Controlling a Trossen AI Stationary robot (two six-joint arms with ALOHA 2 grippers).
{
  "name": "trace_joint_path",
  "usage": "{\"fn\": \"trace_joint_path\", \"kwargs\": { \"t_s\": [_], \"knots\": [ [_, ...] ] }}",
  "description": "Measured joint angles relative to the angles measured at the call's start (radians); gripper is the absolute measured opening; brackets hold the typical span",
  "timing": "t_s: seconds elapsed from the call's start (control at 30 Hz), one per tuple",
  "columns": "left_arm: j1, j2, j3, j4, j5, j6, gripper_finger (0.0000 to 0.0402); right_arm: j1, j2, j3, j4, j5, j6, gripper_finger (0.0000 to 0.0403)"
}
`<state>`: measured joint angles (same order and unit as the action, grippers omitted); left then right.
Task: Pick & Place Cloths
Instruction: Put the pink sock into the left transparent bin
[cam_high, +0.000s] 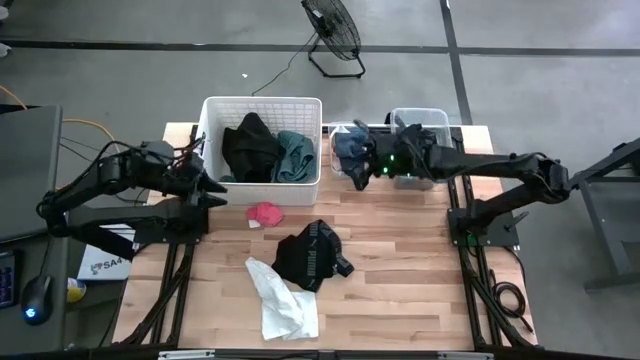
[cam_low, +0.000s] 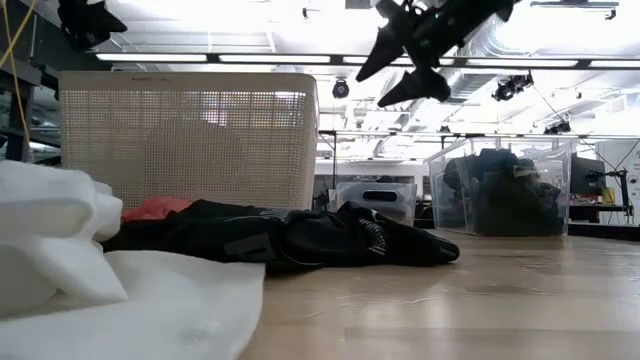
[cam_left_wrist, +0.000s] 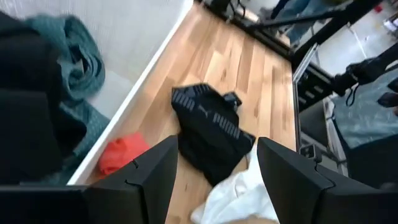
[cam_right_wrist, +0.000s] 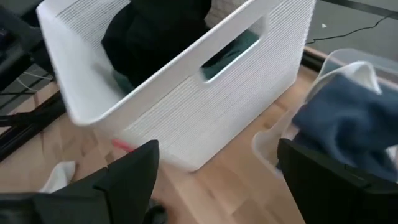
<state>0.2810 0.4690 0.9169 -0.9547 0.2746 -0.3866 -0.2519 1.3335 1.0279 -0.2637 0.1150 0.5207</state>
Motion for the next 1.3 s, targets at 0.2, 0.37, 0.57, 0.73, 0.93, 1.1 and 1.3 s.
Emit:
{"fn": "trace_joint_path", "kwargs": {
  "t_s": [0.2,0.37,0.57,0.73,0.93,1.1,1.3],
  "knots": [
    [0.000,0.034,0.000,-0.067,0.004,-0.006,0.0216,0.154,-0.001,0.000,-0.037,0.154,0.127,0.0317],
    [0.000,0.017,-0.038,-0.079,0.009,-0.040,0.0216,0.247,-0.001,0.000,-0.083,0.221,0.256,0.0317],
    [-0.001,-0.057,-0.181,0.034,0.118,-0.139,0.0216,0.329,-0.001,0.000,-0.138,0.225,0.330,0.0316],
    [-0.012,-0.072,-0.248,0.222,0.158,-0.194,0.0216,0.362,-0.001,0.000,-0.169,0.226,0.309,0.0316],
    [-0.092,-0.002,-0.249,0.440,0.080,-0.195,0.0216,0.361,-0.001,0.000,-0.195,0.227,0.264,0.0316],
    [-0.191,0.069,-0.249,0.623,-0.019,-0.196,0.0216,0.361,-0.001,0.000,-0.200,0.223,0.215,0.0316],
    [-0.362,0.213,-0.249,0.794,-0.205,-0.173,0.0216,0.348,-0.009,0.000,-0.209,0.215,0.134,0.0316]
  ]
}}
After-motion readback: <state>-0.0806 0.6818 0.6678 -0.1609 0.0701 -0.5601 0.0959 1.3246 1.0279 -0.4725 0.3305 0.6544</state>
